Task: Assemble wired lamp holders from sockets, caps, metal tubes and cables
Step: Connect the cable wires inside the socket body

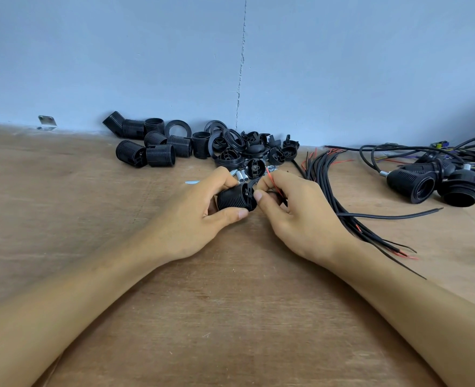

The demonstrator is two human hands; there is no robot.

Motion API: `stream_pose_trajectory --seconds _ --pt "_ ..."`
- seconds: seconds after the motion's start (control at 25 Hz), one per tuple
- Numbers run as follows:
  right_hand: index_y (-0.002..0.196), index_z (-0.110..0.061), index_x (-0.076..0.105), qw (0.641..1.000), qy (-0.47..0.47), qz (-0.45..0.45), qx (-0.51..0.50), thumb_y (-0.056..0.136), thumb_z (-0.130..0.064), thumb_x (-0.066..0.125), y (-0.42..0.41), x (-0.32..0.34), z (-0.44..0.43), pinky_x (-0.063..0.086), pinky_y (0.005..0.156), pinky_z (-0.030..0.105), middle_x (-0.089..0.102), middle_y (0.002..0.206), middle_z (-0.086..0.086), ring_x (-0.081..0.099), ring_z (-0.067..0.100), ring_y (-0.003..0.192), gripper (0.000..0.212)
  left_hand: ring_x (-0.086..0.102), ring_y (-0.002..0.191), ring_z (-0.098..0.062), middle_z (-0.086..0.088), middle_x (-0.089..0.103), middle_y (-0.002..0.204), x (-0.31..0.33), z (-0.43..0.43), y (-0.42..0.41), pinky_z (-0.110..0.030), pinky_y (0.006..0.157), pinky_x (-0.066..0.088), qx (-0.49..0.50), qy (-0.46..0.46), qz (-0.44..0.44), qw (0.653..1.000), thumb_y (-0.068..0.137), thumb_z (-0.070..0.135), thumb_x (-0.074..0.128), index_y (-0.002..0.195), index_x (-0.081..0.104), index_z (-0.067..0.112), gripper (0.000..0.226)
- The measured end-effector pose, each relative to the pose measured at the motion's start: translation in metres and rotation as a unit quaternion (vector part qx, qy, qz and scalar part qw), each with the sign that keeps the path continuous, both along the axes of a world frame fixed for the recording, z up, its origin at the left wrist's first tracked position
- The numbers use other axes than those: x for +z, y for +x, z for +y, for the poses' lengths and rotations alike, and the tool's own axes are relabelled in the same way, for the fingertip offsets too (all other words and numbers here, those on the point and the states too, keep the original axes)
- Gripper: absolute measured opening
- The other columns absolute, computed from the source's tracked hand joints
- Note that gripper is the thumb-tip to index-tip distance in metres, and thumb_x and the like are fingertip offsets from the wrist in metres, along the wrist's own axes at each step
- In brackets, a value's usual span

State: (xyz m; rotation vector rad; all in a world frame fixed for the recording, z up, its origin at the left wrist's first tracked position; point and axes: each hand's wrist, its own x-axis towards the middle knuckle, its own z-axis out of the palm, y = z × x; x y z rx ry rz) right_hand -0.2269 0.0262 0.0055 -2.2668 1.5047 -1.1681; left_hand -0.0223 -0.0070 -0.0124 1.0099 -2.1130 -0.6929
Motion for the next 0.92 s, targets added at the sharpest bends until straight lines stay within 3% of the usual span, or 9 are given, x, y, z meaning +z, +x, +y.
stream_pose_trajectory --seconds 0.28,0.52,0.92 --pt "0.087 -0.018 0.057 0.999 -0.033 0.043 -0.001 0.095 -0.017 0.059 0.0008 -0.0013 0.0006 0.035 0.064 0.025 0.048 0.072 -0.016 0.048 0.004 0.07 0.009 0.062 0.073 -0.034 -0.006 0.074 0.098 -0.0004 -0.0002 0.0003 -0.053 0.065 0.05 0.006 -0.01 -0.012 1.0 0.091 0.046 0.069 0.109 0.054 0.033 0.027" --pt "0.087 -0.018 0.056 0.999 -0.023 0.048 -0.002 0.096 -0.019 0.058 0.0025 -0.0011 0.0003 0.034 0.066 0.026 0.049 0.073 -0.015 0.046 0.004 0.069 0.01 0.066 0.082 -0.036 -0.002 0.074 0.099 0.001 0.0 0.0006 -0.056 0.072 0.052 -0.003 0.002 -0.001 1.0 0.081 0.064 0.059 0.107 0.053 0.033 0.041" --pt "0.087 -0.015 0.059 1.0 -0.01 0.021 -0.002 0.097 -0.016 0.058 0.0028 0.0011 0.0009 0.039 0.066 0.03 0.053 0.071 -0.011 0.049 0.01 0.07 0.01 0.065 0.077 -0.035 -0.002 0.074 0.097 0.0023 0.0015 -0.0007 -0.057 0.068 0.052 -0.005 -0.01 -0.004 1.0 0.08 0.064 0.058 0.108 0.054 0.033 0.041"
